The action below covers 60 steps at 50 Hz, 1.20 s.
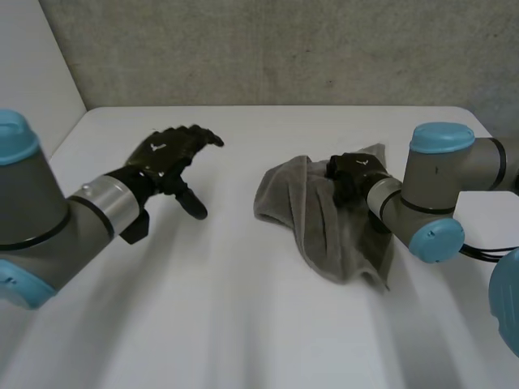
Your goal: Fold the towel.
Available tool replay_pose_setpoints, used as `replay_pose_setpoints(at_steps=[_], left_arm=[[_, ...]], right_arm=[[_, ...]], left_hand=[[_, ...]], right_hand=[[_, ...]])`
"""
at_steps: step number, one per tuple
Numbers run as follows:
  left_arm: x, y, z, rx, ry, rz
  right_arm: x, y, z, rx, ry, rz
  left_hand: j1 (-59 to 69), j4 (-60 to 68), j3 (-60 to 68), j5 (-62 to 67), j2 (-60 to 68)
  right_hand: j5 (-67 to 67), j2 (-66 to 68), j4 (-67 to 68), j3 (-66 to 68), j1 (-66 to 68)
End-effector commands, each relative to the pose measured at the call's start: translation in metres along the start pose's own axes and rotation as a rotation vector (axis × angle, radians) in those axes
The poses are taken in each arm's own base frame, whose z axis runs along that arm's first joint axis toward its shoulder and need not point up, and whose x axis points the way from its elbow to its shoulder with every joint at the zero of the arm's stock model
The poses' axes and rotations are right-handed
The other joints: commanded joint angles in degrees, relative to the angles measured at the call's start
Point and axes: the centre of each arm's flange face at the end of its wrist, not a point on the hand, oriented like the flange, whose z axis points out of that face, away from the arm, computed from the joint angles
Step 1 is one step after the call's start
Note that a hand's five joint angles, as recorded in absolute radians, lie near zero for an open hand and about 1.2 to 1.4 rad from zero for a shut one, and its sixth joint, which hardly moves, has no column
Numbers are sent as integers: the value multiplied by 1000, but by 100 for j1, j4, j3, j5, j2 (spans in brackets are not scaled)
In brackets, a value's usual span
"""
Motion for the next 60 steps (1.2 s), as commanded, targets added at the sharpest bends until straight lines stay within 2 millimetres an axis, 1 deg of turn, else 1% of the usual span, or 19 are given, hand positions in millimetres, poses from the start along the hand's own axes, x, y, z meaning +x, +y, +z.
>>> replay_pose_setpoints(at_steps=[1,5,6,8,12,16,20,23,24,28,29,30,32,36,43,47,49,55,60], left_arm=[[-4,1,3,-21,-14,-13],[-2,-10,-3,6,-17,-1],[-2,-10,-3,6,-17,-1],[0,-28,-13,55,-20,17],[-1,-40,-24,87,-35,27],[-3,-48,-43,118,-55,39],[-6,-48,-50,125,-73,41],[-7,-43,-52,117,-75,38],[-6,-40,-52,110,-73,35],[-5,-33,-51,88,-70,30],[-4,-30,-51,79,-66,32],[-2,-26,-51,67,-61,35],[-2,-24,-50,59,-58,41],[0,-22,-49,54,-53,74],[23,-11,-41,17,64,179],[25,-2,-35,-10,109,224],[24,7,-27,-42,137,270],[19,21,-12,-120,156,319],[15,44,2,-233,206,372]], right_arm=[[-29,-29,-24,46,-106,-25],[-57,-72,-60,155,-264,-62],[-57,-72,-60,155,-265,-62],[-81,-92,-86,222,-396,-96],[-101,-95,-111,220,-502,-118],[-121,-72,-134,138,-585,-194],[-118,-59,-135,104,-562,-345],[-104,-43,-122,55,-466,-524],[-94,-39,-115,37,-388,-613],[-70,-40,-104,0,-230,-748],[-59,-42,-100,-11,-166,-764],[-53,-45,-98,-1,-134,-761],[-49,-48,-98,11,-118,-755],[-49,-52,-106,20,-110,-730],[-55,-66,-144,44,-111,-550],[-58,-69,-162,51,-109,-432],[-60,-64,-177,40,-115,-294],[-67,-45,-189,7,-133,-132],[-90,-7,-202,-60,-197,-58]], left_hand=[[-372,-412,-371,-259,-319],[-372,-412,-371,-259,-319],[-372,-412,-371,-259,-319],[-372,-412,-371,-259,-319],[-372,-412,-371,-259,-319],[-372,-412,-371,-259,-319],[-372,-412,-371,-259,-319],[-372,-412,-371,-259,-319],[-372,-412,-371,-259,-319],[-372,-412,-371,-259,-319],[-372,-412,-371,-259,-319],[-372,-412,-371,-259,-319],[-372,-412,-371,-259,-319],[-372,-412,-371,-259,-319],[-372,-412,-371,-259,-319],[-372,-412,-371,-259,-319],[-372,-412,-371,-259,-319],[-355,-395,-355,-242,-302],[-322,-362,-321,-208,-269]], right_hand=[[1061,1009,1087,1069,1018],[1061,1009,1087,1069,1018],[1061,1009,1087,1069,1018],[1061,1009,1087,1069,1018],[1061,1009,1087,1069,1018],[1061,1009,1087,1069,1018],[1061,1009,1087,1069,1018],[529,477,555,537,486],[-537,-589,-511,-529,-580],[-2028,-2080,-2002,-2020,-2071],[-3410,-3462,-3384,-3403,-3453],[-5406,-5458,-5380,-5398,-5448],[-5939,-5991,-5913,-5931,-5982],[-5939,-5991,-5913,-5931,-5982],[-5939,-5991,-5913,-5931,-5982],[-5939,-5991,-5913,-5931,-5982],[-5939,-5991,-5913,-5931,-5982],[-5939,-5991,-5913,-5931,-5982],[-5939,-5991,-5913,-5931,-5982]])
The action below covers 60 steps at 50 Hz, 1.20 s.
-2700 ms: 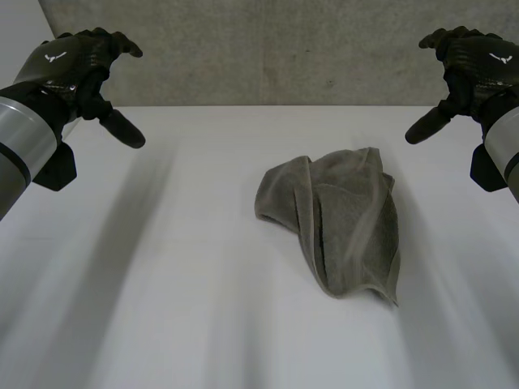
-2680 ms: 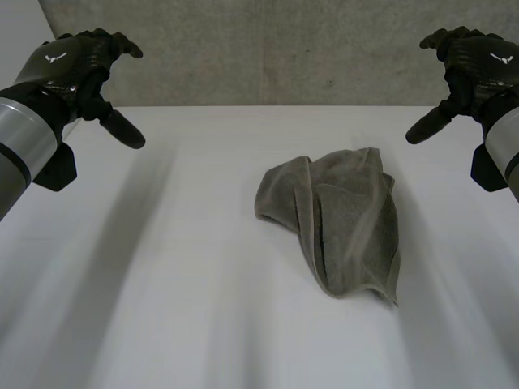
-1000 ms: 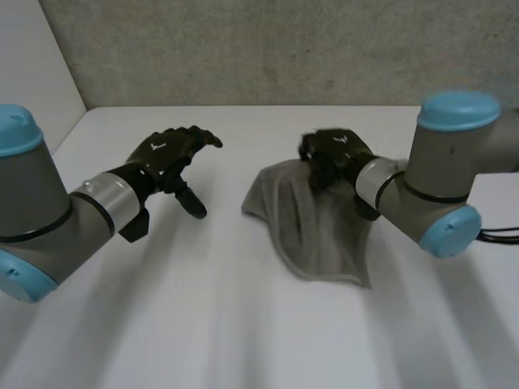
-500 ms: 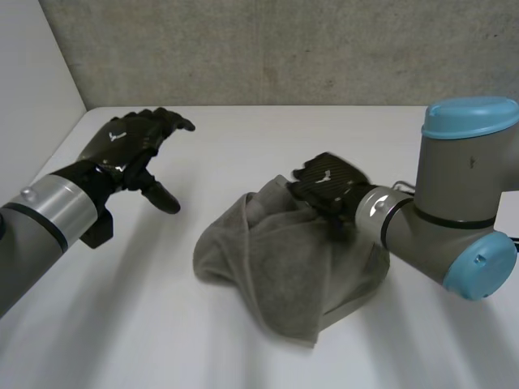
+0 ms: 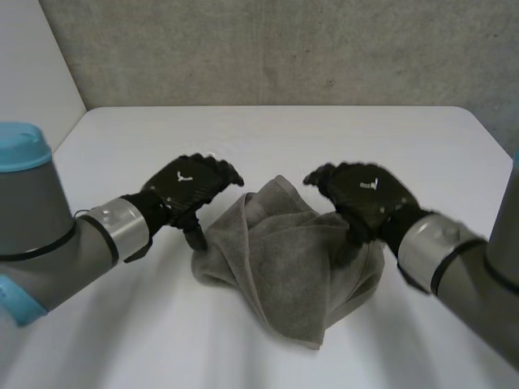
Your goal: Fold the towel.
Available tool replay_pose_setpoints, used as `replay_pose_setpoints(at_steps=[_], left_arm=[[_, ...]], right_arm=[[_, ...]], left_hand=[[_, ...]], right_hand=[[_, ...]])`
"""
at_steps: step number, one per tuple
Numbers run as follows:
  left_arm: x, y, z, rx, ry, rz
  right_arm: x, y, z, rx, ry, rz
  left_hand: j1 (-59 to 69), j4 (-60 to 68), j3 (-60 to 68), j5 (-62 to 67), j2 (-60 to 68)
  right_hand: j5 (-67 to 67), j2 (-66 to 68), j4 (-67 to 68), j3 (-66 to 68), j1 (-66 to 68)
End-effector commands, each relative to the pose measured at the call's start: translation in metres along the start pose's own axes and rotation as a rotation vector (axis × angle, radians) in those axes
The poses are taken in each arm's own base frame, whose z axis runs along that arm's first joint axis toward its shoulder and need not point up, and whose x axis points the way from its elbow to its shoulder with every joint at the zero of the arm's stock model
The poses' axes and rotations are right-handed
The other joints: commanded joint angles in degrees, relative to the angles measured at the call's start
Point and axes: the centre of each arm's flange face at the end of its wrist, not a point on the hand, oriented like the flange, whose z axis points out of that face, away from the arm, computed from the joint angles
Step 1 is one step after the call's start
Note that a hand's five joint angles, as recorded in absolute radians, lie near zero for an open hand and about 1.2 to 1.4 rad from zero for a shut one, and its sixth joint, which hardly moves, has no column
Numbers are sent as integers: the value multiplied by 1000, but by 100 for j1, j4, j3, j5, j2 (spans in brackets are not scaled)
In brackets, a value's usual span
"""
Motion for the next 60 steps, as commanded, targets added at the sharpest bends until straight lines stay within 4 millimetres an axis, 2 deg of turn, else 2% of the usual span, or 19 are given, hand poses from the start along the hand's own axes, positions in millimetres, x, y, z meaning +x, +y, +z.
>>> replay_pose_setpoints(at_steps=[1,8,12,17,21,23,25,26,28,31,38,43,44,45,47,48,50,54,60], left_arm=[[-1,23,18,-113,62,51],[-1,37,30,-165,101,106],[1,37,33,-162,108,110],[8,39,39,-161,128,117],[9,40,40,-167,128,113],[9,40,40,-168,126,110],[9,38,38,-169,127,105],[9,38,38,-169,127,105],[10,32,30,-183,133,93],[11,20,18,-199,138,74],[11,-3,-2,-194,114,9],[9,-31,-17,-124,76,-52],[8,-43,-22,-86,61,-67],[8,-43,-22,-86,60,-68],[7,-70,-34,-3,37,-111],[6,-70,-34,-2,37,-111],[7,-91,-41,96,23,-182],[10,-98,-45,168,28,-293],[22,-63,-31,193,52,-432]], right_arm=[[-29,35,-10,-60,-66,101],[-54,79,0,-139,-110,90],[-57,85,6,-145,-101,84],[-62,94,19,-150,-95,71],[-67,97,29,-146,-90,61],[-68,98,31,-145,-87,57],[-67,99,36,-150,-84,57],[-67,99,36,-150,-84,57],[-64,94,38,-135,-80,59],[-62,81,38,-100,-74,58],[-61,49,24,-41,-113,35],[-35,15,30,4,-86,2],[-22,-9,32,62,-61,-24],[-22,-10,32,62,-61,-24],[0,-69,27,216,-18,-76],[1,-69,27,217,-17,-77],[1,-107,19,323,-56,-127],[3,-109,27,318,-115,-148],[2,-52,67,135,-177,-254]], left_hand=[[-321,-362,-321,-208,-268],[-53,-94,-53,60,0],[335,294,335,448,388],[1495,1454,1496,1609,1549],[4159,4118,4159,4272,4212],[4742,4701,4742,4855,4795],[5477,5436,5477,5591,5531],[5482,5441,5482,5596,5535],[6319,6278,6319,6433,6373],[6556,6515,6557,6670,6610],[6556,6515,6557,6670,6610],[6556,6515,6557,6670,6610],[6556,6515,6557,6670,6610],[6556,6515,6557,6670,6610],[6556,6515,6557,6670,6610],[6556,6515,6557,6670,6610],[6556,6515,6557,6670,6610],[6556,6515,6557,6670,6610],[6556,6515,6557,6670,6610]], right_hand=[[-336,-319,-426,-356,-302],[-336,-319,-426,-356,-302],[-336,-319,-426,-356,-302],[-336,-319,-426,-356,-302],[-336,-319,-426,-356,-302],[261,278,171,241,295],[2819,2837,2730,2800,2854],[2834,2852,2745,2815,2869],[5464,5482,5375,5445,5499],[6660,6678,6571,6641,6695],[6664,6681,6574,6644,6698],[6664,6681,6574,6644,6698],[6664,6681,6574,6644,6698],[6664,6681,6574,6644,6698],[6664,6681,6574,6644,6698],[6664,6681,6574,6644,6698],[6664,6681,6574,6644,6698],[6664,6681,6574,6644,6698],[6436,6454,6347,6417,6471]])
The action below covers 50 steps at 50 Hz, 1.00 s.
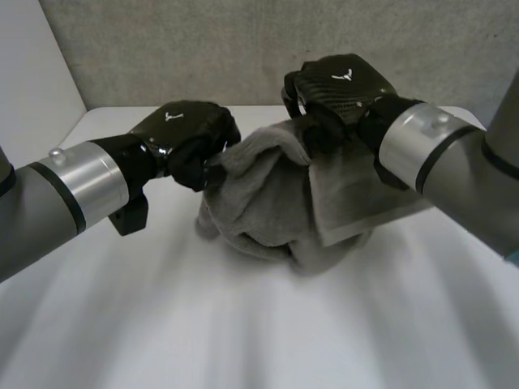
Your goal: Fold the towel.
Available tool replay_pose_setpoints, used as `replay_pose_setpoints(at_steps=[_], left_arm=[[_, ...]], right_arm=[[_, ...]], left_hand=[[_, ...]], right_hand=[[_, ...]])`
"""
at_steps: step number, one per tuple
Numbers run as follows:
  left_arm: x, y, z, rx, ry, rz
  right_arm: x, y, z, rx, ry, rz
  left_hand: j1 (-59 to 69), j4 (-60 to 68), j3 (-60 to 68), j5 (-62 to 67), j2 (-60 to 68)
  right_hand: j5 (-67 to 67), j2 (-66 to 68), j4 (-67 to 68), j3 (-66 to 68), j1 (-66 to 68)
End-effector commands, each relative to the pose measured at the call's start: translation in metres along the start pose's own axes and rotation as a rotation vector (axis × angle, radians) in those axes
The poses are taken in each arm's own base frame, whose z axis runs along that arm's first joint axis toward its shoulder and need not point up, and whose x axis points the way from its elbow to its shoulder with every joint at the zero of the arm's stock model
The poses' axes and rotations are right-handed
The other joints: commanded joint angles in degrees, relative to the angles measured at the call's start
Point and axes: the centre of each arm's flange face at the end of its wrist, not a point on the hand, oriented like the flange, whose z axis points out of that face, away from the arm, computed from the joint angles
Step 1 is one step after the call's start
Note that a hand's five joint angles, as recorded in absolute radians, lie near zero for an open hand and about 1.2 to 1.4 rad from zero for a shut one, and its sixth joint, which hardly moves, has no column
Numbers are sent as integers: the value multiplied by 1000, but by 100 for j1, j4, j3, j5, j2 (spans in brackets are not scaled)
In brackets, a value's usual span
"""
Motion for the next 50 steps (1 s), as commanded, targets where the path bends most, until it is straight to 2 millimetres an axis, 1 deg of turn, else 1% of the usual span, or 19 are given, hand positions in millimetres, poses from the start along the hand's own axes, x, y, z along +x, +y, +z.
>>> replay_pose_setpoints(at_steps=[1,3,4,6,7,8,12,14,18,23,25,26,31,33,34,36,39,47,50], left_arm=[[1,32,7,39,17,-145],[0,64,16,-9,18,-173],[0,64,16,-9,18,-173],[10,91,22,-84,36,-198],[10,91,22,-85,36,-198],[15,98,23,-107,45,-203],[16,102,25,-118,42,-207],[13,96,25,-99,39,-200],[10,88,28,-72,35,-188],[-2,70,31,-18,10,-168],[-18,59,34,16,-18,-158],[-18,59,34,16,-19,-158],[-25,51,41,33,-15,-148],[-30,61,49,-2,-9,-149],[-30,61,49,-2,-8,-149],[-30,71,55,-50,30,-125],[-29,76,58,-79,58,-104],[-23,126,61,-321,148,28],[-23,133,59,-355,156,46]], right_arm=[[-7,56,21,-150,-96,-84],[-10,80,24,-229,-91,-185],[-10,80,24,-230,-91,-185],[-8,94,22,-289,-49,-202],[-8,94,22,-289,-48,-202],[-5,95,20,-302,-27,-197],[-3,89,15,-293,-8,-181],[-2,77,5,-273,13,-136],[-5,75,-5,-278,29,-63],[-9,76,-23,-273,67,70],[-11,78,-38,-242,115,164],[-11,78,-38,-242,116,164],[-15,95,-57,-229,186,256],[-21,116,-68,-271,225,295],[-21,116,-68,-271,225,295],[-25,137,-80,-334,270,307],[-25,145,-84,-349,300,306],[-21,175,-83,-351,387,292],[-21,178,-82,-356,384,293]], left_hand=[[767,311,445,514,551],[2,-454,-319,-251,-214],[-4,-460,-326,-258,-221],[-1544,-2000,-1866,-1798,-1761],[-1552,-2008,-1874,-1805,-1768],[-2451,-2907,-2773,-2705,-2668],[-3352,-3808,-3674,-3605,-3568],[-3753,-4209,-4075,-4006,-3970],[-4075,-4531,-4397,-4328,-4292],[-4294,-4750,-4616,-4547,-4510],[-4377,-4833,-4699,-4631,-4594],[-4378,-4834,-4700,-4631,-4594],[-4496,-4952,-4817,-4749,-4712],[-4680,-5136,-5002,-4933,-4897],[-4681,-5137,-5003,-4934,-4897],[-4731,-5187,-5053,-4984,-4948],[-4731,-5187,-5053,-4985,-4948],[-4849,-5305,-5171,-5102,-5065],[-4832,-5288,-5154,-5085,-5049]], right_hand=[[324,507,165,416,364],[-878,-695,-1038,-787,-839],[-887,-704,-1046,-795,-847],[-5420,-5237,-5579,-5328,-5380],[-5445,-5262,-5604,-5354,-5406],[-6446,-6263,-6606,-6355,-6407],[-6446,-6263,-6606,-6355,-6407],[-6446,-6263,-6606,-6355,-6407],[-6446,-6263,-6606,-6355,-6407],[-6446,-6263,-6606,-6355,-6407],[-6446,-6263,-6606,-6355,-6407],[-6446,-6263,-6606,-6355,-6407],[-6446,-6263,-6606,-6355,-6407],[-6446,-6263,-6606,-6355,-6407],[-6446,-6263,-6606,-6355,-6407],[-6446,-6263,-6606,-6355,-6407],[-6446,-6263,-6606,-6355,-6407],[-6446,-6263,-6606,-6355,-6407],[-6446,-6263,-6606,-6355,-6407]])
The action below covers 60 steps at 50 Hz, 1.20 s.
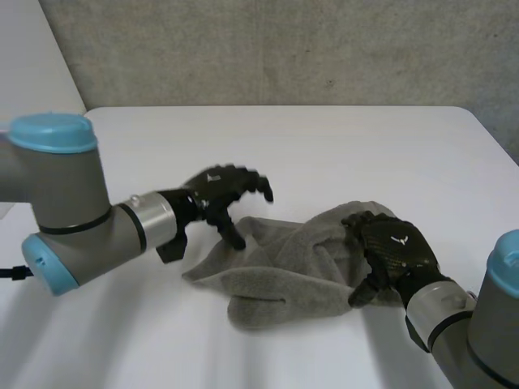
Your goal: Fold the towel.
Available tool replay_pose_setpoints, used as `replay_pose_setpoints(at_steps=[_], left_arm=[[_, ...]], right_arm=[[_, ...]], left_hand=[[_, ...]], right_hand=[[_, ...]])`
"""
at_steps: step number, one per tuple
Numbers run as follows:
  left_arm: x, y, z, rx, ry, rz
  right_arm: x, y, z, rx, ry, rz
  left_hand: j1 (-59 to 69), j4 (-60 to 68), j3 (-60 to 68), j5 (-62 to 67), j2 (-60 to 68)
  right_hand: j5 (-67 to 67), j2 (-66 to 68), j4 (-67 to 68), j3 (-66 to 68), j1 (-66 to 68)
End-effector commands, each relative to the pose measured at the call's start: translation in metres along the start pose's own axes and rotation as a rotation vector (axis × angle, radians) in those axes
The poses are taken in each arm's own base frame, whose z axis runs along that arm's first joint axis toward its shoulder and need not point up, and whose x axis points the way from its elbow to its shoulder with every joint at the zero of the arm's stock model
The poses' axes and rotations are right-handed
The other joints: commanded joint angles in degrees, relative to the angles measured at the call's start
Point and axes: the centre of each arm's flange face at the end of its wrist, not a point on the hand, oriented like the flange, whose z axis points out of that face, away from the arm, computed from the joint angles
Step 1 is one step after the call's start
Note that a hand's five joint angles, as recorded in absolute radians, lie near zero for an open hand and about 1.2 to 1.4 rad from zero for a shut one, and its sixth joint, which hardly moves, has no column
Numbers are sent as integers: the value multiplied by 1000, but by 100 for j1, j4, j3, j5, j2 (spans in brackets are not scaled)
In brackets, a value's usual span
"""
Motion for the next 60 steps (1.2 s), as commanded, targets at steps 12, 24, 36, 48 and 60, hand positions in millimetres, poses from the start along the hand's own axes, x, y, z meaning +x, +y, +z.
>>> replay_pose_setpoints(at_steps=[12,24,36,48,60], left_arm=[[8,39,-8,-213,36,93],[18,31,-26,-205,28,98],[17,51,-18,-255,27,87],[24,40,-32,-236,13,136],[33,56,-41,-260,21,126]], right_arm=[[3,32,21,-59,13,-12],[14,26,10,-108,-4,-106],[35,19,4,-110,53,-84],[31,27,24,-101,16,-77],[25,31,49,-73,-9,-90]], left_hand=[[-152,-164,-162,20,-180],[-135,-147,-145,37,-163],[50,39,40,222,22],[235,223,224,407,206],[2187,2175,2176,2359,2158]], right_hand=[[-335,-324,-450,-354,-301],[-335,-324,-450,-354,-301],[-335,-324,-450,-354,-301],[-335,-324,-450,-354,-301],[548,559,433,529,582]])
